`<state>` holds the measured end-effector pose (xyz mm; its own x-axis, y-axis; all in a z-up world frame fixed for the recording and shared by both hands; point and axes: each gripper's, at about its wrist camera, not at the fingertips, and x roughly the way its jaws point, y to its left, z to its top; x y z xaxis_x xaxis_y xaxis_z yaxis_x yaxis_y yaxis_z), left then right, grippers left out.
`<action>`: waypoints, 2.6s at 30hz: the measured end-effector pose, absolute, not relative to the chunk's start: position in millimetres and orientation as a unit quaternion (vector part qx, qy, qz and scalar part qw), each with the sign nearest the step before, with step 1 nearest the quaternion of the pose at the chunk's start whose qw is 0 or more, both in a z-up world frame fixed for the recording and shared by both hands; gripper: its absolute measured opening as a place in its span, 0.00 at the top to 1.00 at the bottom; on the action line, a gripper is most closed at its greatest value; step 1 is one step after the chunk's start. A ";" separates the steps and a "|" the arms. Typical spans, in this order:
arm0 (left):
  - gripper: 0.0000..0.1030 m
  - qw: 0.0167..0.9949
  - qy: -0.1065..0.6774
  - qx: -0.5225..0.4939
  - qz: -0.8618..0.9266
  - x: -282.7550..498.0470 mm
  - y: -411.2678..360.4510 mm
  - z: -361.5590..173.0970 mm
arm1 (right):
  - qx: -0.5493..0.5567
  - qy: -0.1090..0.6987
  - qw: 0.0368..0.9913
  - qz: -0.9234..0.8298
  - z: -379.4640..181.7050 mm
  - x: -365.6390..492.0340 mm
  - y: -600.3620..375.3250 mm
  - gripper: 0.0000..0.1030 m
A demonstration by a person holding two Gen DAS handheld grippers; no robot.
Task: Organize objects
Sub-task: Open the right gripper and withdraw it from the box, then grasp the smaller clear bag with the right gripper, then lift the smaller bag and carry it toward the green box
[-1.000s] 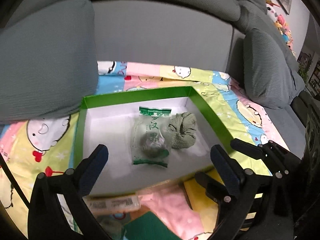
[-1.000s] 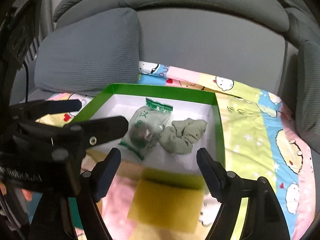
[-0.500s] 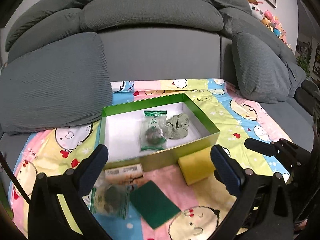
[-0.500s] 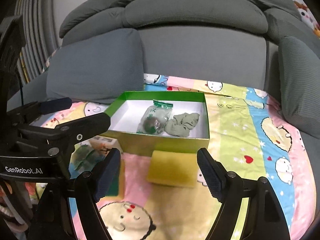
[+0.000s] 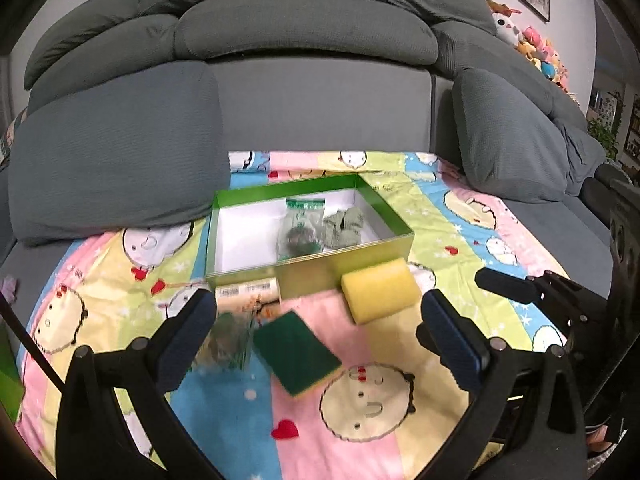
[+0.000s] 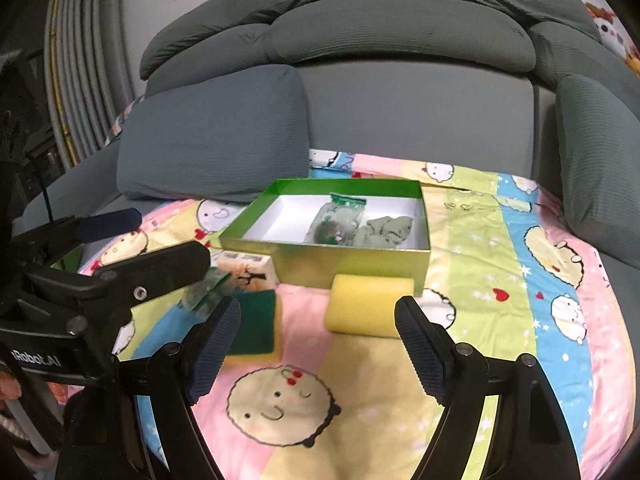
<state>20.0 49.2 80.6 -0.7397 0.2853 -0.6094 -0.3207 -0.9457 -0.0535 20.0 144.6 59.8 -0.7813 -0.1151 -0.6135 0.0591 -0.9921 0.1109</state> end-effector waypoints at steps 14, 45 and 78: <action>0.01 0.127 -0.012 -0.384 0.914 20.8 16.3 39.7 | 0.354 -0.021 0.075 -0.932 41.0 20.5 117.7 0.21; 0.01 0.117 -0.273 -0.457 0.838 -46.5 -113.4 -57.9 | 0.419 0.002 0.181 -0.890 -11.3 -43.0 45.2 0.21; 0.23 0.216 -0.266 -0.429 0.836 -64.0 -83.8 -46.4 | 0.396 0.004 0.243 -0.885 -20.3 -96.1 4.6 0.49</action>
